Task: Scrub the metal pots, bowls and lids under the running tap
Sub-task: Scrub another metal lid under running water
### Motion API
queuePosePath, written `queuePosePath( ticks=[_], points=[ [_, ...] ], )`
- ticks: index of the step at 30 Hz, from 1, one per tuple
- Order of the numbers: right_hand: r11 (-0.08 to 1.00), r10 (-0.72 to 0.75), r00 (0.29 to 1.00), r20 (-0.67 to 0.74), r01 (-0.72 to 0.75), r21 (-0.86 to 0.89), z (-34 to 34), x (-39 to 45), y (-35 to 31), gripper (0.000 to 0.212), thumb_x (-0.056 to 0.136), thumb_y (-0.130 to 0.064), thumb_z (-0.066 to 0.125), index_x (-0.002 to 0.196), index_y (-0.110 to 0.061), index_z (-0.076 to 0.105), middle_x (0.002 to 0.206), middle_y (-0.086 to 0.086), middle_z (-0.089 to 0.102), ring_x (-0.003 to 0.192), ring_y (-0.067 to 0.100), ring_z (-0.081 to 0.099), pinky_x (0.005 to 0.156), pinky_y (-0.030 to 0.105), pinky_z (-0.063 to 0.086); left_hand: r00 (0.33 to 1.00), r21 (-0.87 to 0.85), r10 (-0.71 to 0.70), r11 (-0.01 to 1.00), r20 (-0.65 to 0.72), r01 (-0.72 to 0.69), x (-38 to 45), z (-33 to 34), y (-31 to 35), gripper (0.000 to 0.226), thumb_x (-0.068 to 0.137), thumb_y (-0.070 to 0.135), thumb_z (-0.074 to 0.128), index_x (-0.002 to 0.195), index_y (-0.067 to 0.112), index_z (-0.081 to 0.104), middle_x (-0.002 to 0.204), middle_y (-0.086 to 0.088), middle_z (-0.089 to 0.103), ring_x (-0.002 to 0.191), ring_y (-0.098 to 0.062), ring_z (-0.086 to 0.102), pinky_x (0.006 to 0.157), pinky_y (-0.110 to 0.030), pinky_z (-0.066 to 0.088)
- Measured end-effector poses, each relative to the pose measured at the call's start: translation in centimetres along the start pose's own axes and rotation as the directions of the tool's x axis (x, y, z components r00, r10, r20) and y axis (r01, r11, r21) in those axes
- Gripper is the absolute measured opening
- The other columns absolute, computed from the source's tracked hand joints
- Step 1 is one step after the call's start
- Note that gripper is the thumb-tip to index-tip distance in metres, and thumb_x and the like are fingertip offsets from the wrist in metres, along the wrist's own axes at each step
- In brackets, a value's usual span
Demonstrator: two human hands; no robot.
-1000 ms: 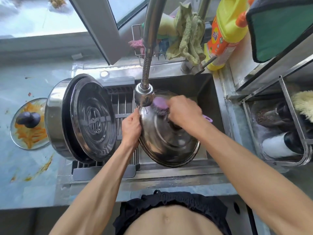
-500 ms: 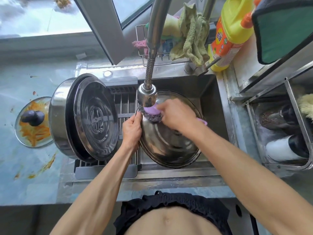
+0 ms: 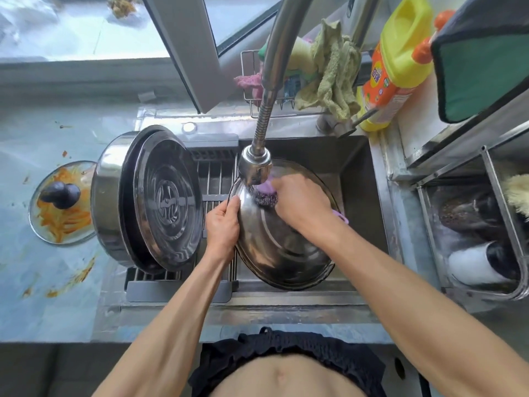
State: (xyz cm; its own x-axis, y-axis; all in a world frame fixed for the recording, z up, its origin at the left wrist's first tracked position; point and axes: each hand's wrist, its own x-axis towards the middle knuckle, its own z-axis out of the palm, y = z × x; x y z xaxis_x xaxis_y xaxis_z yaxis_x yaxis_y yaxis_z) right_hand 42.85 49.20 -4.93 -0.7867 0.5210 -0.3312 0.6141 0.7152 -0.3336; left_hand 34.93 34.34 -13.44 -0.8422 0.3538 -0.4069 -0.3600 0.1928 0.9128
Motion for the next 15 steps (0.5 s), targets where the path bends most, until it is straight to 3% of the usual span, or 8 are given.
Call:
queuePosePath(
  ticks=[4,7,10,13,15],
  points=[
    [0.989,0.144,0.990,0.004,-0.144,-0.031,-0.2,-0.5,2.2,0.037,0.088,-0.008,0.046,0.120,-0.015,0.064,0.114,0.016,0.065,0.106,0.040,0.063,0.084,0.042,0.050,0.998,-0.020,-0.050,0.999,-0.036,0.049,-0.2,-0.6,-0.5,0.032,0.102,0.028,0.062,0.079,0.007,0.062,0.073,-0.009,0.052,0.066,-0.017,0.046,0.061,-0.032,0.037],
    [0.999,0.021,0.999,0.050,-0.020,-0.032,0.3,-2.4,1.0,0.047,0.082,-0.004,0.048,0.121,-0.024,0.065,0.111,0.012,0.065,0.102,0.040,0.063,0.075,0.039,0.045,0.996,-0.031,-0.064,0.998,-0.054,0.062,-0.1,-0.9,-0.5,0.029,0.102,0.028,0.062,0.083,0.007,0.062,0.071,-0.008,0.051,0.063,-0.015,0.045,0.058,-0.031,0.035],
    [0.996,0.089,0.995,0.044,-0.089,-0.008,0.5,-1.2,2.1,0.043,0.085,-0.008,0.048,0.119,-0.026,0.066,0.113,0.011,0.066,0.103,0.039,0.063,0.079,0.040,0.049,0.994,-0.013,-0.096,0.995,-0.053,0.095,-0.3,-0.9,-0.3,0.030,0.102,0.032,0.062,0.085,0.009,0.065,0.075,-0.008,0.057,0.069,-0.017,0.050,0.065,-0.032,0.041],
    [0.952,0.208,0.974,-0.089,-0.181,0.246,0.6,-0.2,3.7,0.023,0.093,-0.019,0.047,0.106,-0.022,0.066,0.104,0.012,0.068,0.100,0.041,0.062,0.078,0.041,0.052,0.986,-0.023,-0.151,0.988,-0.076,0.150,-0.4,-1.0,-0.6,0.033,0.100,0.040,0.062,0.079,0.015,0.069,0.078,-0.007,0.063,0.076,-0.019,0.056,0.072,-0.034,0.045],
    [0.884,0.309,0.940,-0.141,-0.230,0.407,1.0,-0.6,4.0,0.029,0.094,-0.036,0.052,0.111,-0.016,0.066,0.108,0.016,0.069,0.102,0.040,0.061,0.075,0.037,0.047,0.981,-0.041,-0.173,0.985,-0.088,0.170,-0.4,-1.2,-1.4,0.037,0.101,0.041,0.061,0.072,0.022,0.074,0.084,-0.004,0.070,0.083,-0.019,0.062,0.079,-0.037,0.050]
  ],
)
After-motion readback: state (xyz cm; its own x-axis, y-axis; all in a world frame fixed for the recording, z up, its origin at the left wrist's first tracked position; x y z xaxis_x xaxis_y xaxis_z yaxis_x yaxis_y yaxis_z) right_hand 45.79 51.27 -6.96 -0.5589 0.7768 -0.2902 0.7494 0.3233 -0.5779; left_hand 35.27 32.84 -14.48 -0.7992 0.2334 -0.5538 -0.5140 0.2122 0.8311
